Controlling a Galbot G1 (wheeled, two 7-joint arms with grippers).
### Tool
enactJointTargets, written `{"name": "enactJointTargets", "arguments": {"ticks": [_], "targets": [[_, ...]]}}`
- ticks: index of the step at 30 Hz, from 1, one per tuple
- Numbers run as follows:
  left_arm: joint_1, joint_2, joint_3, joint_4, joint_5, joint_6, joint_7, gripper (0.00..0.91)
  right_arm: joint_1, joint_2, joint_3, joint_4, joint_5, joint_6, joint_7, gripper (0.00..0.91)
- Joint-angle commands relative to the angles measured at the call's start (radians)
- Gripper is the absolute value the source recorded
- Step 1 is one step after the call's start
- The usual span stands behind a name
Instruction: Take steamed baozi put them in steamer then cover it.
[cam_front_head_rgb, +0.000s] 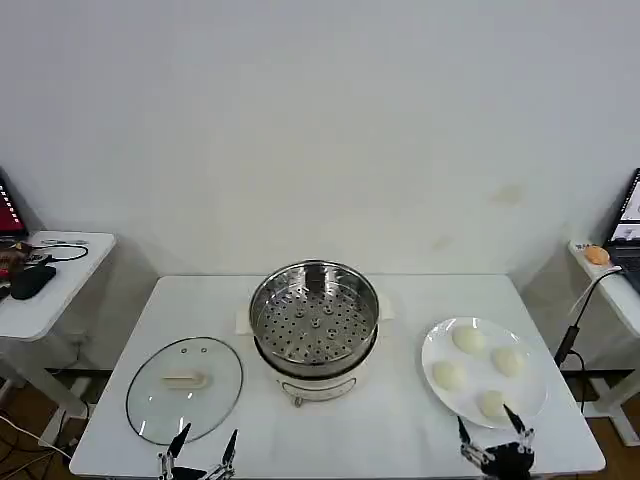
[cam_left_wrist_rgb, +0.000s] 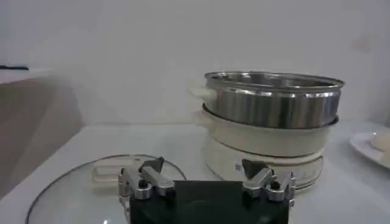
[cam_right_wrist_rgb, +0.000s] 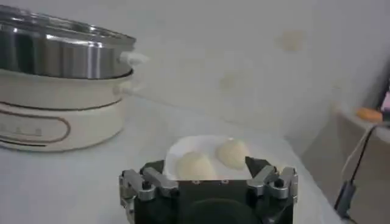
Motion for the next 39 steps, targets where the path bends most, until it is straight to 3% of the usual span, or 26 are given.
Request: {"name": "enactJointTargets", "arguments": {"ticks": [1,10,15,19,24,31,35,37,39], "targets": [[0.000,0.000,0.000,0.000,0.000,0.000,0.001,0.907,0.029,-0.074,0.031,0.001,-0.020,-0.034,-0.010,0.907],[-0.009,0.001,-0.001,0.000,-0.003,0.008,0.002,0.907,0.130,-0.222,0.066,-0.038,-0.048,-0.157,-0.034,0.907],[-0.010,0.000,-0.001,-0.001,-0.003,0.010,0.004,0.907,0.200,-0.305,0.057,-0.085,-0.074,-0.188,-0.080,0.907],[-0.014,-0.002,-0.001,0.001,-0.004,0.014,0.004,0.907,0.265,-0.376,0.012,-0.136,-0.192,-0.190,-0.137,0.907],[-0.014,-0.005,-0.003,0.000,-0.007,0.017,0.005,0.907,0.356,-0.465,-0.042,-0.189,-0.197,-0.220,-0.192,0.907],[-0.021,-0.010,-0.002,0.007,-0.017,0.022,0.003,0.907,0.535,-0.547,-0.185,-0.295,-0.197,-0.207,-0.270,0.907],[-0.019,-0.008,-0.003,0.001,-0.022,0.025,0.003,0.907,0.625,-0.585,-0.228,-0.330,-0.231,-0.194,-0.386,0.907],[-0.019,-0.007,-0.006,0.001,-0.024,0.025,0.003,0.907,0.657,-0.615,-0.246,-0.359,-0.193,-0.176,-0.513,0.907],[-0.023,-0.007,-0.005,0.005,-0.028,0.025,0.002,0.907,0.673,-0.636,-0.270,-0.388,-0.201,-0.136,-0.546,0.907]]}}
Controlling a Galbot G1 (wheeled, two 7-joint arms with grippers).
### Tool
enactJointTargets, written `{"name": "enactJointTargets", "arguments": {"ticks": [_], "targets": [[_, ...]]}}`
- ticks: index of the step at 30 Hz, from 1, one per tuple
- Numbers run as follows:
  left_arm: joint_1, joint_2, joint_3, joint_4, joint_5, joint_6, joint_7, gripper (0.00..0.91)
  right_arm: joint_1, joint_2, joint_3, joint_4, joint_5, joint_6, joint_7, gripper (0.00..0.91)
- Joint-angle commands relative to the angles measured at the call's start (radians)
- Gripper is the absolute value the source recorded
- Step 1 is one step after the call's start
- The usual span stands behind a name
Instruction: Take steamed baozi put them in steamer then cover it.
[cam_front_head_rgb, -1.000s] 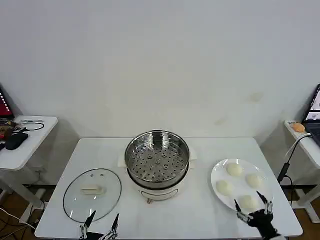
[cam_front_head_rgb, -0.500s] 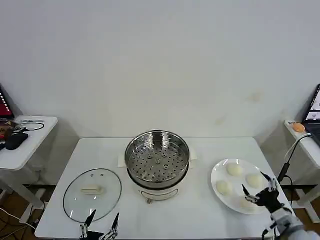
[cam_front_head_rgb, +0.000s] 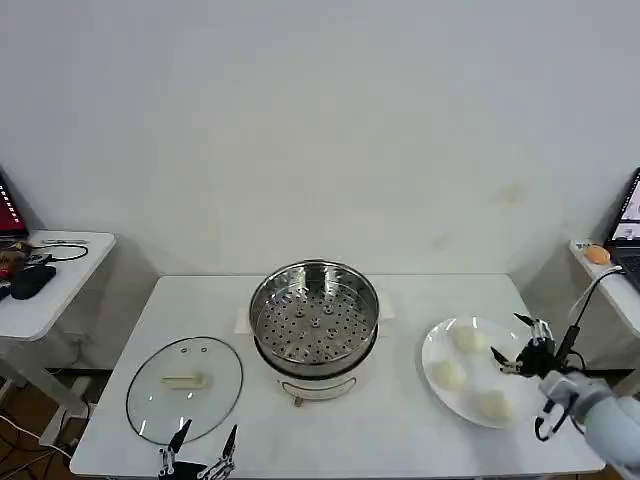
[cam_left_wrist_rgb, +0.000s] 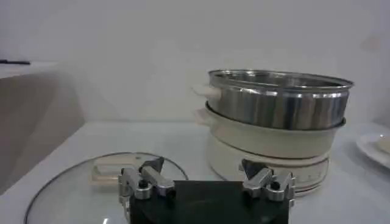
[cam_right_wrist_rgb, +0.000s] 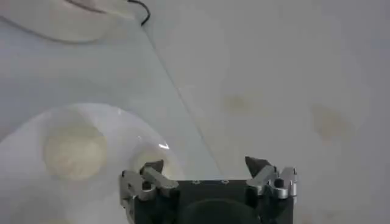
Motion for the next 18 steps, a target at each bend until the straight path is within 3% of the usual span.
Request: {"name": "enactJointTargets", "arguments": {"ticks": [1,7,18], "targets": [[-0.001,0.000,0.000,0.002,-0.001,0.000,0.000,0.907,0.121,-0.083,-0.078,-0.080,-0.017,0.033,-0.159,0.907],[-0.008,0.003,0.008,-0.001,-0.003,0.008,0.001,0.907,0.249,-0.123,-0.207,-0.125,0.055,0.017,-0.196,0.907],[-0.010,0.007,0.005,-0.007,-0.011,0.020,0.002,0.907,0.713,-0.130,-0.663,-0.183,0.159,-0.022,-0.354,0.907]]}}
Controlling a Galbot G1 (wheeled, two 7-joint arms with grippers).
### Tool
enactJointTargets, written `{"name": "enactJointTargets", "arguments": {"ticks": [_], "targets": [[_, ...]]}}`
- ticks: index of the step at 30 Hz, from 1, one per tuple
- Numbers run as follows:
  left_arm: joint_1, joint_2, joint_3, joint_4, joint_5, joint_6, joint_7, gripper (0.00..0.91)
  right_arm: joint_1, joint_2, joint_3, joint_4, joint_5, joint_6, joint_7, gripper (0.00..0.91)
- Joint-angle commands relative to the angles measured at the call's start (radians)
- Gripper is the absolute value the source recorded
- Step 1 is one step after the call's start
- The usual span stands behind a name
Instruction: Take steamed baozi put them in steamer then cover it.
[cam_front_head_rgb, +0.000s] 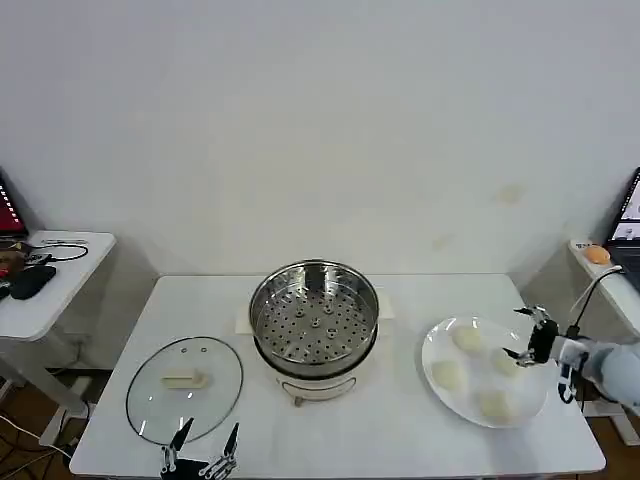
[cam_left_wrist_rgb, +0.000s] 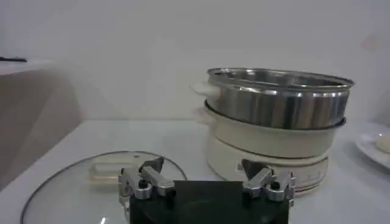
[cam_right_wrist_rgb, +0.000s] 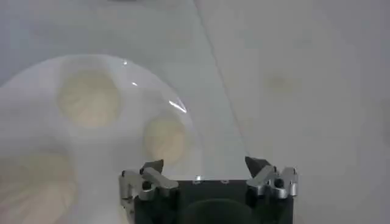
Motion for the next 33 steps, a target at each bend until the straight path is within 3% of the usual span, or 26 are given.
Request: {"name": "enactJointTargets", "arguments": {"ticks": [1,13,23,29,33], "targets": [[0.000,0.000,0.000,0.001,0.000,0.000,0.001,0.907,0.238,-0.029,-0.240,-0.040,0.043,-0.007,-0.090,0.907],[-0.002,-0.005,0.001,0.003,-0.007,0.002,0.001,0.907,0.624,0.017,-0.638,-0.103,0.060,-0.068,-0.195,0.907],[-0.001,-0.013,-0.009,0.005,-0.016,0.003,0.000,0.907,0.973,0.100,-0.969,-0.203,0.066,-0.038,-0.307,0.907],[-0.002,-0.023,-0.008,0.005,-0.017,0.004,-0.001,0.907,1.072,0.158,-1.077,-0.289,0.072,-0.028,-0.349,0.907],[-0.002,-0.026,-0.009,0.001,-0.020,0.006,-0.001,0.907,1.096,0.200,-1.122,-0.355,0.061,0.024,-0.393,0.907]]}}
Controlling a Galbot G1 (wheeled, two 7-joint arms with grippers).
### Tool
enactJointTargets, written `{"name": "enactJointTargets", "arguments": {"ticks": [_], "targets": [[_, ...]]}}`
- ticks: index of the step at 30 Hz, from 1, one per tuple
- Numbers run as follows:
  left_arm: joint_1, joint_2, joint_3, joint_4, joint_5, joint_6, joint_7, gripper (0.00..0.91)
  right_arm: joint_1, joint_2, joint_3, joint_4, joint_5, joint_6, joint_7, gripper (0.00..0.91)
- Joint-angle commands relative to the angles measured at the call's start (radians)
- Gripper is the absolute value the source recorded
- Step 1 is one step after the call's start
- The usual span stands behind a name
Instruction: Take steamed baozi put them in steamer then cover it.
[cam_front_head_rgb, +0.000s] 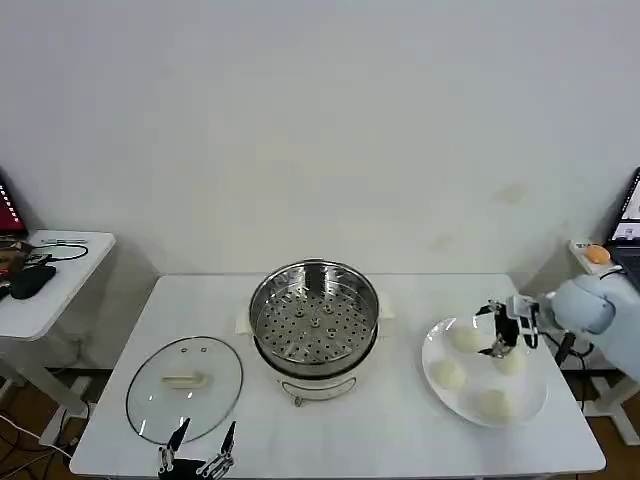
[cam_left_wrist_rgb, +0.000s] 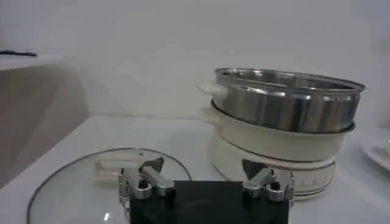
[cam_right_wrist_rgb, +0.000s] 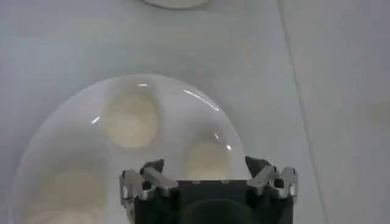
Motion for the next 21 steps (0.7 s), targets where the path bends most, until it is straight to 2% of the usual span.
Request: {"name": "enactJointTargets", "arguments": {"ticks": [1,11,21], "targets": [[0.000,0.000,0.000,-0.001,0.000,0.000,-0.001,0.907,0.148,0.049,-0.155,-0.083,0.004,0.026,-0.061,0.907],[0.001,-0.001,-0.012,-0.006,-0.010,0.005,-0.002,0.907,0.113,0.127,-0.145,-0.201,-0.032,0.100,-0.088,0.907],[0.001,-0.005,-0.016,-0.014,-0.020,0.018,-0.002,0.907,0.081,0.207,-0.124,-0.296,-0.088,0.134,-0.107,0.907]]}}
